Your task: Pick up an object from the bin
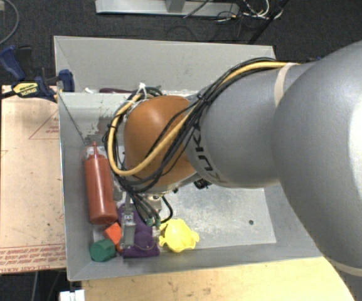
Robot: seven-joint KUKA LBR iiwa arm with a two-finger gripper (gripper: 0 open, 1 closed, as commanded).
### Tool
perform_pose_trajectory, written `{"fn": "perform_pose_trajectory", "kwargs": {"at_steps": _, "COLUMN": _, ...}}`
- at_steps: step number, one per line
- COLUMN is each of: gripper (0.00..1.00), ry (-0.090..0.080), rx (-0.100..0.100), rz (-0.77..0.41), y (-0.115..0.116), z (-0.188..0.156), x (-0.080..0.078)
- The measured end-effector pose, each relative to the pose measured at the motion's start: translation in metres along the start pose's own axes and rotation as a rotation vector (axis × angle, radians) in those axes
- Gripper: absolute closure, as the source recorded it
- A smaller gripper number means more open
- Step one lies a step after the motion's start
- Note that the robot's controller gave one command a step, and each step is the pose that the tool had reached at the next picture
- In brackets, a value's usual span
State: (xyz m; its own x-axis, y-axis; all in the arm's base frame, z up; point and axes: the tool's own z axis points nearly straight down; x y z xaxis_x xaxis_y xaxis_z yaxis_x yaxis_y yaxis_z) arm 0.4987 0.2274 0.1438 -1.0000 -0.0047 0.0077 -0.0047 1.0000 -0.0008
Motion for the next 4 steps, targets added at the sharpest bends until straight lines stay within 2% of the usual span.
{"fn": "perform_pose_trajectory", "kwargs": {"at_steps": 1, "gripper": 0.00, "ry": -0.007, "rx": -0.002, "rz": 0.004, "y": -0.001, "z": -0.004, "x": -0.002}}
{"fn": "perform_pose_trajectory", "kwargs": {"at_steps": 2, "gripper": 0.00, "ry": -0.013, "rx": -0.007, "rz": 0.071, "y": -0.013, "z": 0.014, "x": 0.001}}
{"fn": "perform_pose_trajectory", "kwargs": {"at_steps": 3, "gripper": 1.00, "ry": 0.000, "rx": -0.001, "rz": 0.240, "y": -0.050, "z": 0.068, "x": 0.015}}
{"fn": "perform_pose_trajectory", "kwargs": {"at_steps": 4, "gripper": 1.00, "ry": 0.000, "rx": -0.001, "rz": 0.240, "y": -0.050, "z": 0.068, "x": 0.014}}
